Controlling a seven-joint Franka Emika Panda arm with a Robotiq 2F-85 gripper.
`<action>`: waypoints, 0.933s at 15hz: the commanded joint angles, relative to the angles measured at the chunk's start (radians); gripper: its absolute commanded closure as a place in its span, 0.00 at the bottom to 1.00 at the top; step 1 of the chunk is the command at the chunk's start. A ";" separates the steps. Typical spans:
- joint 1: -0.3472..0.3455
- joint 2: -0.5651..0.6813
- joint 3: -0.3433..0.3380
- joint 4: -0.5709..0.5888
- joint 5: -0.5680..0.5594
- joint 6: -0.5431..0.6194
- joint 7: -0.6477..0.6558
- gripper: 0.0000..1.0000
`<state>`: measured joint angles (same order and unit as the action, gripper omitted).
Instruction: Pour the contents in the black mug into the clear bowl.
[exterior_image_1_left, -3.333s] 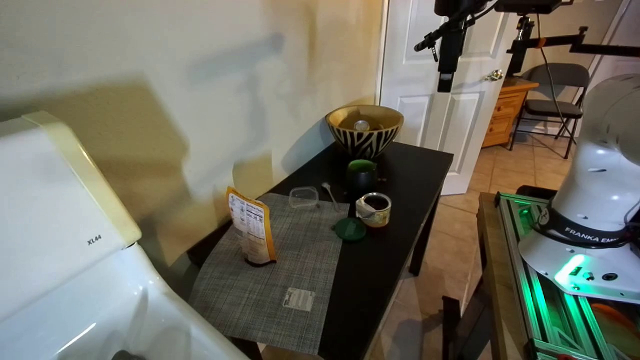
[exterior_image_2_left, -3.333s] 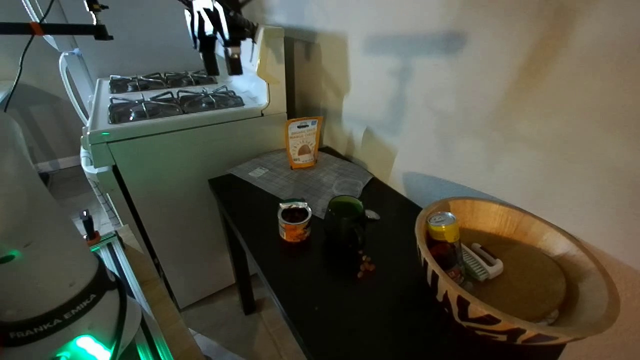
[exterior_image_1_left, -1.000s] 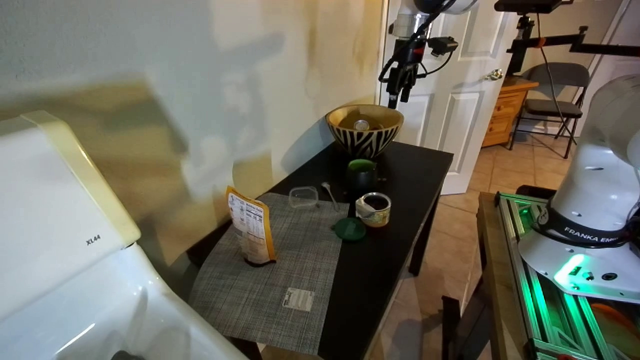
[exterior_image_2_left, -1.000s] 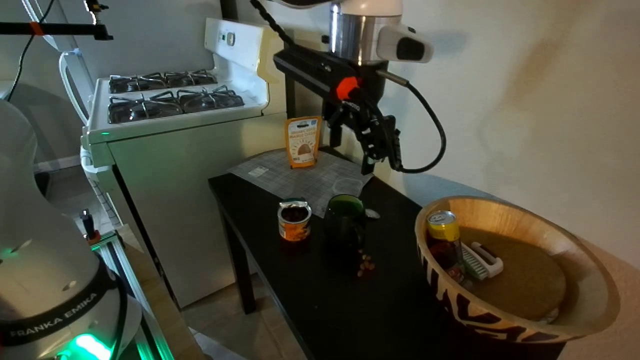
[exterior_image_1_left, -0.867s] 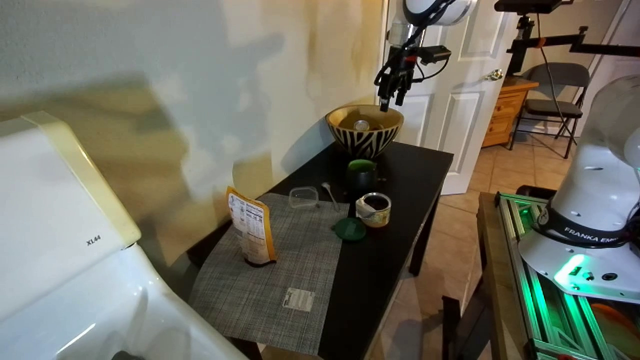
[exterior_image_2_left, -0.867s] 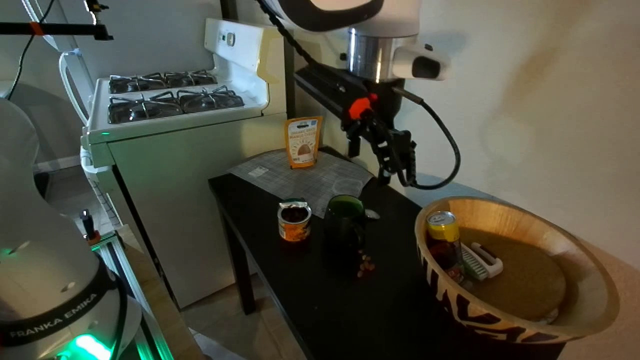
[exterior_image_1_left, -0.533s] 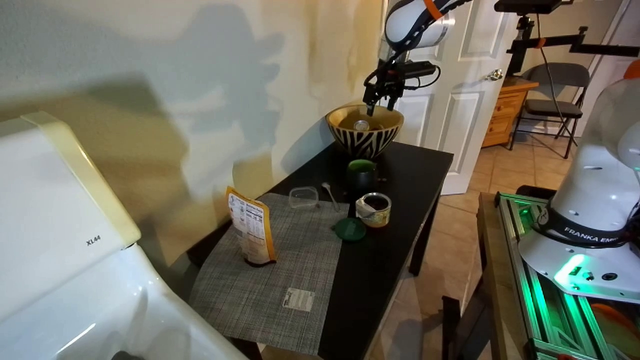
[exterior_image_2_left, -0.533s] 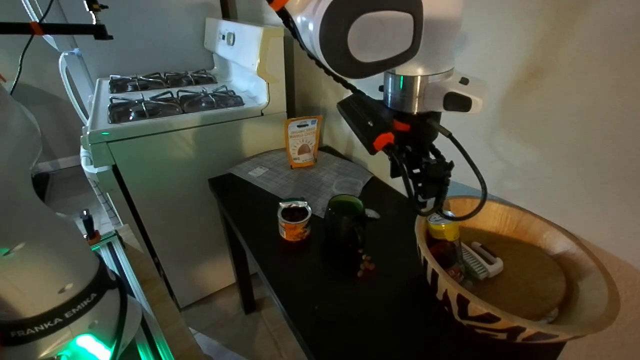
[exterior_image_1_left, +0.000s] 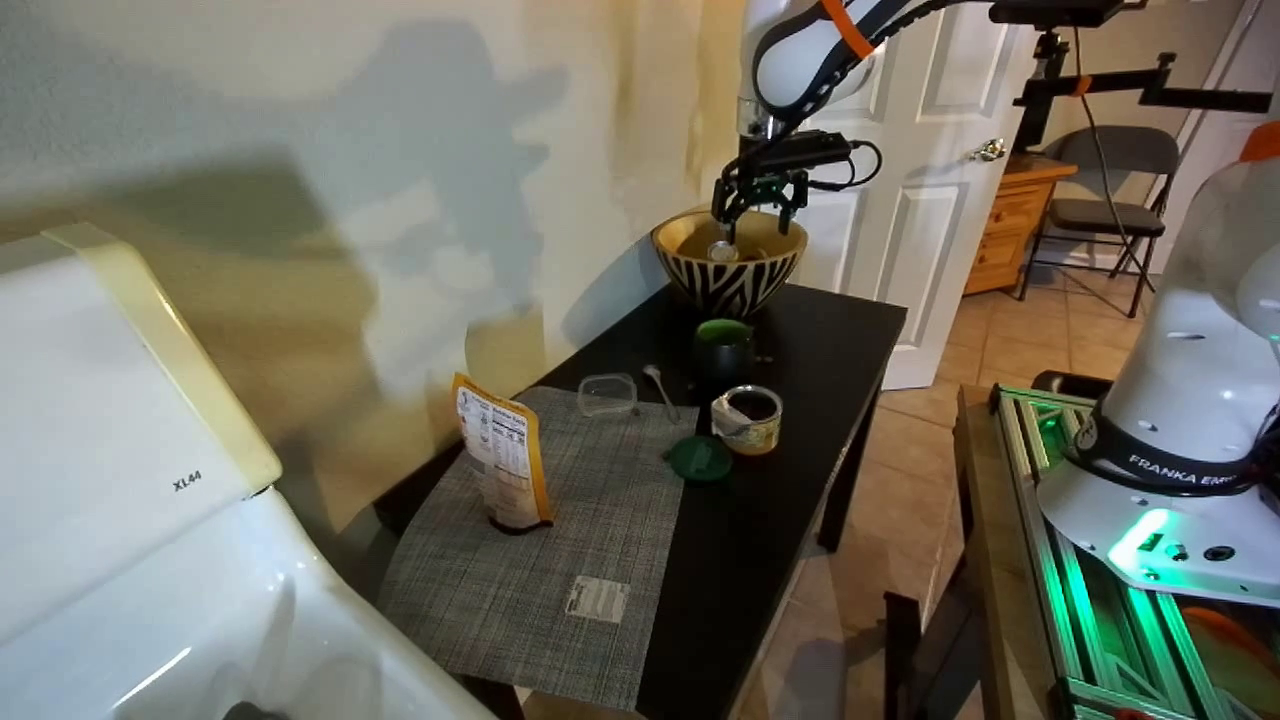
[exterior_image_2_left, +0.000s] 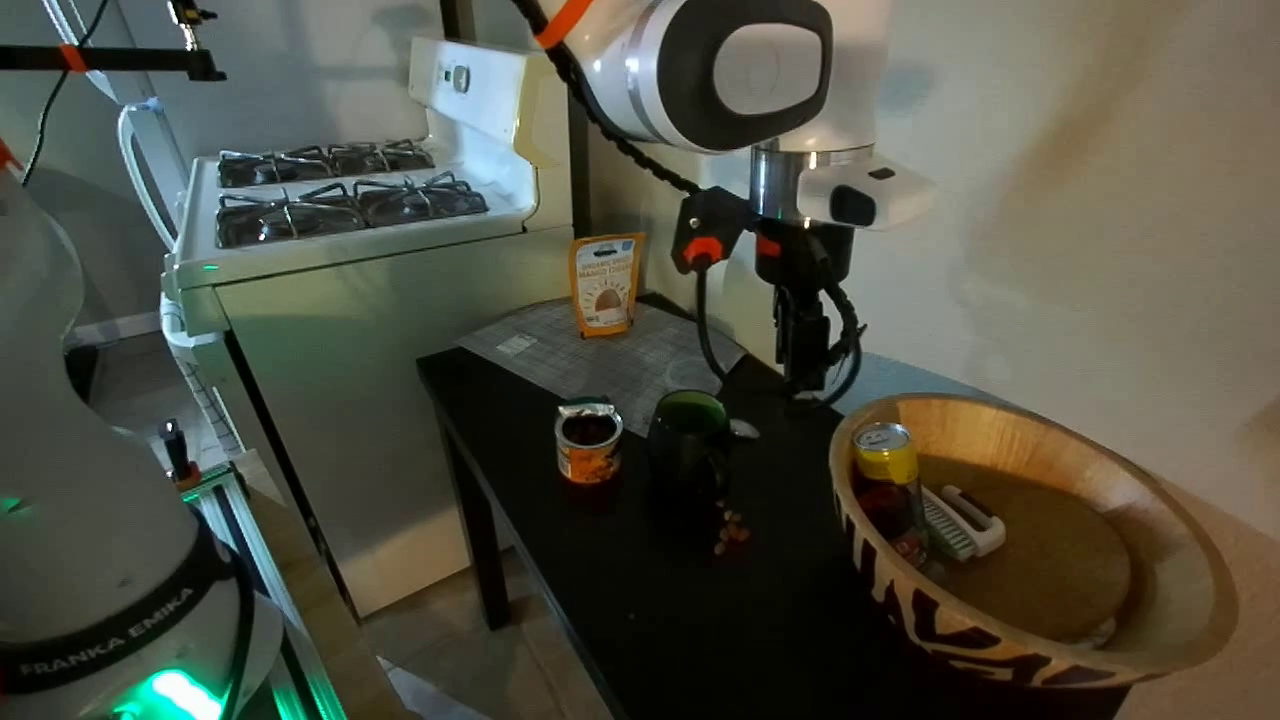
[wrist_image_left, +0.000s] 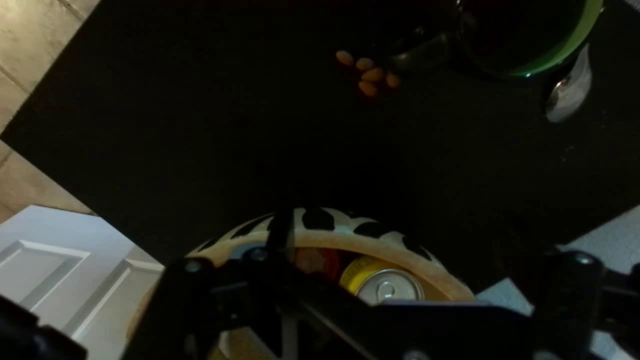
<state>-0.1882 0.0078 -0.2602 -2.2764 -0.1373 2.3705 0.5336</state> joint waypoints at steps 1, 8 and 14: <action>-0.010 -0.010 0.018 -0.002 -0.003 -0.012 0.012 0.00; 0.005 0.000 0.037 -0.022 -0.027 -0.068 0.414 0.00; 0.003 0.003 0.052 -0.128 0.020 -0.043 0.622 0.00</action>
<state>-0.1818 0.0166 -0.2101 -2.3449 -0.1353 2.3007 1.0199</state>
